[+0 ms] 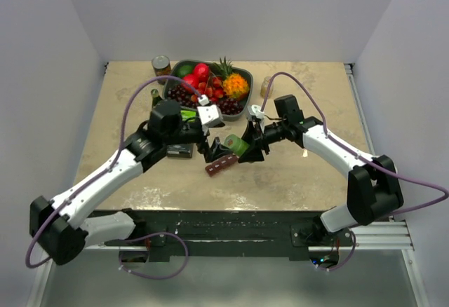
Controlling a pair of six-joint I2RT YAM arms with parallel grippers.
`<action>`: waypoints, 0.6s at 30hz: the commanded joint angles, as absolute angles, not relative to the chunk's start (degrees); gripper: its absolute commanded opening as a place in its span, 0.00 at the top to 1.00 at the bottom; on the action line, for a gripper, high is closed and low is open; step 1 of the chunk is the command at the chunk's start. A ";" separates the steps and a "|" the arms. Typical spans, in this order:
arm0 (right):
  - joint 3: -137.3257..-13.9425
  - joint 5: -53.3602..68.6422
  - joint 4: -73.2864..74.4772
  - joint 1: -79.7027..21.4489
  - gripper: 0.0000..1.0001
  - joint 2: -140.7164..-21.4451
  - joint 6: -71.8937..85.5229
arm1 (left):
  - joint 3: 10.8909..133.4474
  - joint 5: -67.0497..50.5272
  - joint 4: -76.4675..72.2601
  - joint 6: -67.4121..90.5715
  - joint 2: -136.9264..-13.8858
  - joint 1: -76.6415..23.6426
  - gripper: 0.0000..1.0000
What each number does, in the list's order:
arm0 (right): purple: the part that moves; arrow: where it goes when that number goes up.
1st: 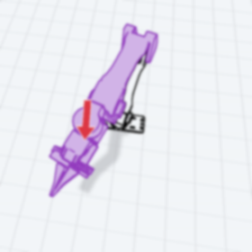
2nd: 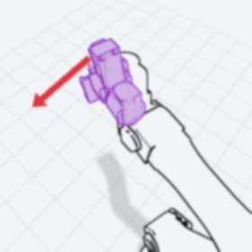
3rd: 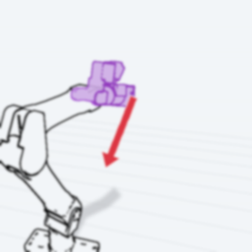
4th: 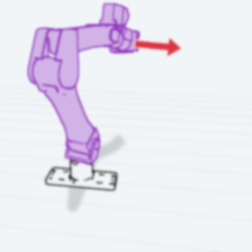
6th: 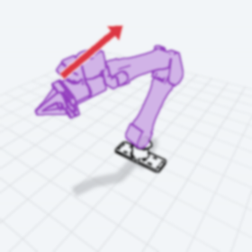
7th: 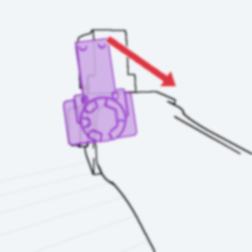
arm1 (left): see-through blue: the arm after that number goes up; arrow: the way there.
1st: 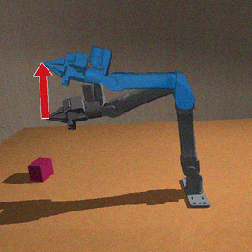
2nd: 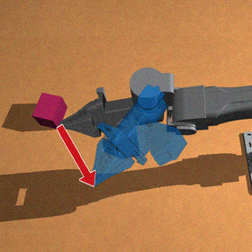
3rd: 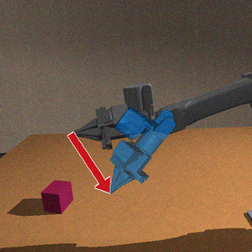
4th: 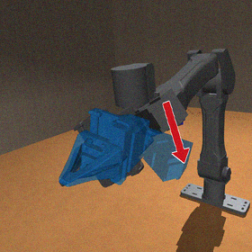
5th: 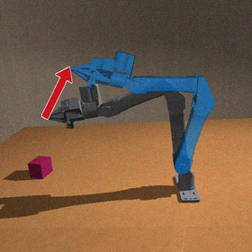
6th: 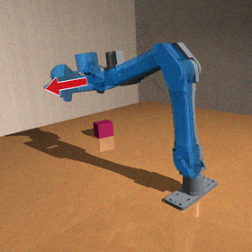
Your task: Sort the pills into containers
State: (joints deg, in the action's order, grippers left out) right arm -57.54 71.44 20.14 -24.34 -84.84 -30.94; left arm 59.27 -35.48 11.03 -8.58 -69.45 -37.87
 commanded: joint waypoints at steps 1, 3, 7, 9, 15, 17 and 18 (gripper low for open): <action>-59.68 73.57 19.24 -24.43 1.00 -83.32 -31.72 | 53.36 -29.98 -4.80 -1.44 -57.68 -36.74 0.01; -60.20 71.90 20.65 -24.43 1.00 -83.15 -34.27 | 50.81 -28.22 -6.93 1.74 -52.66 -36.48 0.01; -60.91 67.42 23.90 -24.43 1.00 -82.09 -38.48 | 48.26 -21.64 -9.40 10.60 -45.72 -36.47 0.01; -60.91 64.27 24.52 -24.43 1.00 -81.39 -39.46 | 46.85 -17.25 -9.06 14.13 -42.81 -36.30 0.01; -59.94 58.28 23.29 -24.43 1.00 -79.10 -40.52 | 46.76 -13.97 -3.36 27.32 -44.29 -36.30 0.01; -59.85 57.66 23.29 -24.43 1.00 -78.93 -40.96 | 48.42 -13.63 -1.42 30.75 -46.92 -36.39 0.02; -59.85 57.48 23.38 -24.43 1.00 -78.75 -41.04 | 49.04 -12.84 -0.10 31.81 -47.89 -36.30 0.02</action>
